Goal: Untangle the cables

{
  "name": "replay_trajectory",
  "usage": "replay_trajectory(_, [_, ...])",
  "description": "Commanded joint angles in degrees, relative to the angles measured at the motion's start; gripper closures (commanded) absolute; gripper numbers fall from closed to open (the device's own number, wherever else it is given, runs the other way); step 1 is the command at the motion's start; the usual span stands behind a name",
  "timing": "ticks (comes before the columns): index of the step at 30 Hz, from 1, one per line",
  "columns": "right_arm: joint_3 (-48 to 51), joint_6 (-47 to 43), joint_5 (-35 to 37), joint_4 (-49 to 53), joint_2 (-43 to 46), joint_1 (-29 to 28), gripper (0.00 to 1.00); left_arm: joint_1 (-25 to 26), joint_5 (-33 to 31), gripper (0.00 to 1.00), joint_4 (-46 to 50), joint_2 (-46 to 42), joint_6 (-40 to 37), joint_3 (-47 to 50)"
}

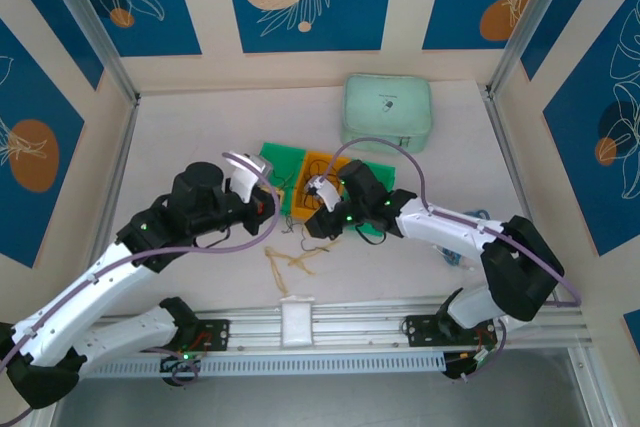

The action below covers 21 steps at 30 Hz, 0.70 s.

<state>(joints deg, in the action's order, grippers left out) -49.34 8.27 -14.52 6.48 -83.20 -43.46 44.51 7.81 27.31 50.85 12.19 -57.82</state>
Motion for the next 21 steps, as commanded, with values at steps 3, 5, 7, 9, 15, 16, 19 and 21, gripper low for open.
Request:
replay_trajectory(3, [0.5, -1.5, 7.3, -1.7, -2.5, 0.5, 0.78, 0.3, 0.3, 1.00, -0.1, -0.4, 0.8, -1.7])
replay_trajectory(5, [0.3, -1.5, 6.3, -1.6, -3.6, 0.5, 0.78, 0.4, 0.2, 1.00, -0.1, -0.4, 0.8, -1.6])
replay_trajectory(7, [0.3, -1.3, 5.3, -2.0, -4.8, 0.3, 0.78, 0.4, 0.2, 1.00, 0.0, -0.3, 0.7, -1.5])
replay_trajectory(9, [0.2, -1.2, 4.7, -2.9, -5.9, 0.0, 0.78, 0.3, 0.2, 1.00, -0.1, -0.4, 0.7, -1.4])
replay_trajectory(15, [-0.9, 0.0, 1.8, -4.6, -8.9, -0.5, 0.78, 0.3, 0.1, 1.00, -0.1, -0.1, 0.3, -1.5])
replay_trajectory(16, [-1.1, 0.0, 1.4, -4.8, -9.2, -0.6, 0.78, 0.3, 0.0, 1.00, 0.1, -0.1, 0.3, -1.5])
replay_trajectory(19, [-1.3, 0.3, 0.5, -5.5, -10.2, -0.9, 0.78, 0.4, -0.3, 1.00, 0.3, -0.4, 0.1, -1.3])
replay_trajectory(21, [-1.5, 0.6, -0.3, -6.0, -11.2, -0.9, 0.78, 0.4, -0.4, 1.00, 0.3, -0.5, 0.0, -1.2])
